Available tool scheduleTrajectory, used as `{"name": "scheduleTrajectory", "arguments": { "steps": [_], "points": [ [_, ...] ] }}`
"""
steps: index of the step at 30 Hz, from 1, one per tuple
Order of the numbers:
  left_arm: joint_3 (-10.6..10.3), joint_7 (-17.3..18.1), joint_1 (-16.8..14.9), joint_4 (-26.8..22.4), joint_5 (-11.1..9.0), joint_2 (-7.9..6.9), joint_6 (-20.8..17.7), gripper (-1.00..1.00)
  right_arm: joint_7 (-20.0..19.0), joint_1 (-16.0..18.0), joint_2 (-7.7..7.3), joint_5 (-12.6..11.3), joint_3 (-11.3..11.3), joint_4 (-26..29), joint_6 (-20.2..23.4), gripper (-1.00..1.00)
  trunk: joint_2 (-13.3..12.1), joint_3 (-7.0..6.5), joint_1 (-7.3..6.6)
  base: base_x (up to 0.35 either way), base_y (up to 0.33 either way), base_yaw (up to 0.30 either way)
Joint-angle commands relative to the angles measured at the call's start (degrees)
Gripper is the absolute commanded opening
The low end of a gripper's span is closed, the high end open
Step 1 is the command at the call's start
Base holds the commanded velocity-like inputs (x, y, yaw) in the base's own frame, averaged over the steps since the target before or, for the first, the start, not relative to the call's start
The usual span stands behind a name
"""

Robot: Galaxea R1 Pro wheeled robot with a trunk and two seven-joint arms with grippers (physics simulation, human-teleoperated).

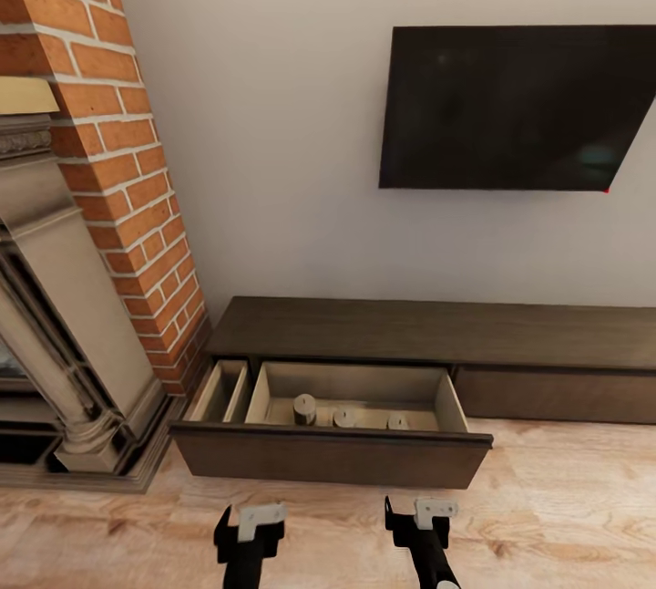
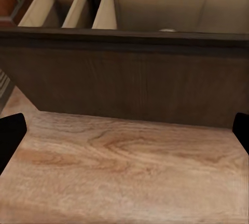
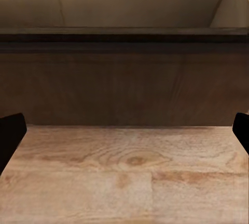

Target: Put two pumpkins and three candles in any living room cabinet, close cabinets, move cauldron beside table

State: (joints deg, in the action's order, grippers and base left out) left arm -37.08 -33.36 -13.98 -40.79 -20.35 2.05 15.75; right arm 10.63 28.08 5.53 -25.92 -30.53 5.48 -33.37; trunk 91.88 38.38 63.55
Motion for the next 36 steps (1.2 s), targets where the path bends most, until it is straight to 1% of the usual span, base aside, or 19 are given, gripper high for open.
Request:
{"name": "scheduleTrajectory", "arguments": {
  "steps": [1, 8, 12, 19, 22, 24, 27, 34, 36],
  "points": [
    [-0.36, -0.3, -0.08, 0.25, -0.62, 0.06, 0.39, 1.0, 0.35, 0.04, 0.01, -0.27, -0.5, -0.03, -0.12, 1.0, 0.02, 0.05, 0.01, 0.242, 0.0, 0.0],
    [-0.28, -0.3, -0.08, 2.25, -0.57, 0.3, 0.52, 1.0, 0.35, 0.04, -0.05, -0.28, -0.5, -0.03, -0.12, 1.0, 0.02, 0.05, 0.01, 0.133, 0.0, 0.0],
    [-0.27, -0.3, -0.08, 2.55, -0.57, 0.26, 0.55, 1.0, 0.35, 0.04, -0.06, -0.28, -0.5, -0.03, -0.12, 1.0, 0.02, 0.05, 0.01, 0.204, 0.0, 0.0],
    [-0.13, -0.41, -0.08, 2.64, -0.74, 0.3, 1.83, 1.0, 0.35, 0.04, -0.08, -0.28, -0.5, -0.03, -0.12, 1.0, 0.02, 0.05, 0.01, 0.039, 0.0, 0.0],
    [1.03, -0.46, -0.08, 2.64, -1.24, 0.32, 2.07, 1.0, 0.35, 0.04, -0.08, -0.35, -0.5, -0.03, -0.12, 1.0, 0.02, 0.05, 0.01, 0.005, 0.0, 0.0],
    [2.34, -0.43, -0.08, 2.63, -1.72, 0.32, 2.14, 1.0, 0.35, 0.04, -0.08, -0.66, -0.5, -0.03, -0.12, 1.0, 0.02, 0.05, 0.01, 0.002, 0.0, 0.0],
    [3.2, -0.4, -0.08, 2.38, -1.99, 0.33, 2.19, 1.0, 0.35, 0.04, -0.08, -0.94, -0.5, -0.03, -0.12, 1.0, 0.02, 0.05, 0.01, 0.0, 0.0, 0.0],
    [3.38, -0.32, -0.08, 2.57, -1.97, 0.26, 2.83, 1.0, 0.34, 0.04, -0.15, -1.05, -0.48, -0.03, -0.32, 1.0, 0.02, 0.05, 0.01, 0.0, 0.0, 0.0],
    [3.37, -0.31, -0.08, 2.61, -2.02, 0.26, 2.95, 1.0, 0.35, 0.04, -0.2, -1.06, -0.47, -0.03, -0.35, 1.0, 0.82, 0.41, 0.45, 0.0, 0.0, 0.0]
  ]
}}
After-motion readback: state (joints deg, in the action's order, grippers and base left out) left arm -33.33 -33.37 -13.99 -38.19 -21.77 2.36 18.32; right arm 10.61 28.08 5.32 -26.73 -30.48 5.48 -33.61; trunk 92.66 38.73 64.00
